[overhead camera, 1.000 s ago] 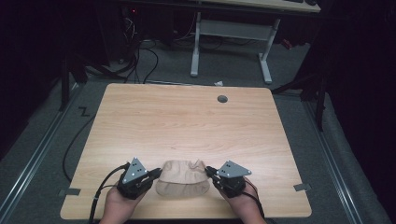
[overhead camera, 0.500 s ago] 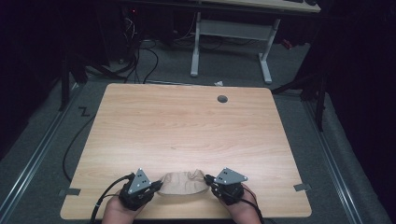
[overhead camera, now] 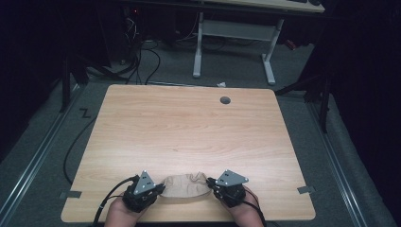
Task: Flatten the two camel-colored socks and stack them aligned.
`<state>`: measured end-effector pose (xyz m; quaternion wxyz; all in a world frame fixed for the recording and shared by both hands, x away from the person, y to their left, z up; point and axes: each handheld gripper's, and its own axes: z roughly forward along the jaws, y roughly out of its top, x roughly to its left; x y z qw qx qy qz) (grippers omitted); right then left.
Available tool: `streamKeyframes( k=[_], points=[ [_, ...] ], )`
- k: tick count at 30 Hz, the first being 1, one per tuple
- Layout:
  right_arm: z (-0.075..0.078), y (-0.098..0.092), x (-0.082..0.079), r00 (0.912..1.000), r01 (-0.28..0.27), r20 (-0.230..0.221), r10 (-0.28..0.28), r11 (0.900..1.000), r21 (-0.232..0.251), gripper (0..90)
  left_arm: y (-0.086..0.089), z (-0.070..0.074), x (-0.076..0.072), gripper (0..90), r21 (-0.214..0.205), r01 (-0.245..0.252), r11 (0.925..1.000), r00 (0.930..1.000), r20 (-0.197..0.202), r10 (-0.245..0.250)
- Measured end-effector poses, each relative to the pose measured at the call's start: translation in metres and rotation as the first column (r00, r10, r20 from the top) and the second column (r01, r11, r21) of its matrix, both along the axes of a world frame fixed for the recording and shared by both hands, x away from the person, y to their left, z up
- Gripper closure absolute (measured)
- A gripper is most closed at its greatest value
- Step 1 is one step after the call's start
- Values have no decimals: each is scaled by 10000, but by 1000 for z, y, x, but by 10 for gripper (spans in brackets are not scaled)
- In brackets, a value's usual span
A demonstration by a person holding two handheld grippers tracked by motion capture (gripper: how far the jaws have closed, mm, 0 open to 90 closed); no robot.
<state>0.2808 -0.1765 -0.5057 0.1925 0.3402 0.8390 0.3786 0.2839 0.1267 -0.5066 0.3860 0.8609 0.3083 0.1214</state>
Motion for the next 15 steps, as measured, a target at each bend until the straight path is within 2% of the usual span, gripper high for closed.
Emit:
streamKeyframes(
  k=[6,8,11,13,15],
  points=[
    [-6,1,3,9995,3,-315,-9,9998,-214,849,-2,-4,1,851,370,-16,9993,10000,-82,19],
    [-8,1,4,9989,-4,-462,-9,9996,-279,843,-4,-7,1,838,753,-5,9972,10000,26,3],
    [-10,2,5,9978,74,-663,-95,9994,-324,789,-5,-8,1,792,833,-25,9965,10000,89,18],
    [-10,1,6,9975,108,-691,-129,9995,-296,760,-4,-6,1,769,735,-102,9972,9999,93,96],
    [-9,-1,6,9976,169,-666,-171,9998,-37,722,-2,-4,2,697,618,-223,9978,9996,193,211]
  ],
)
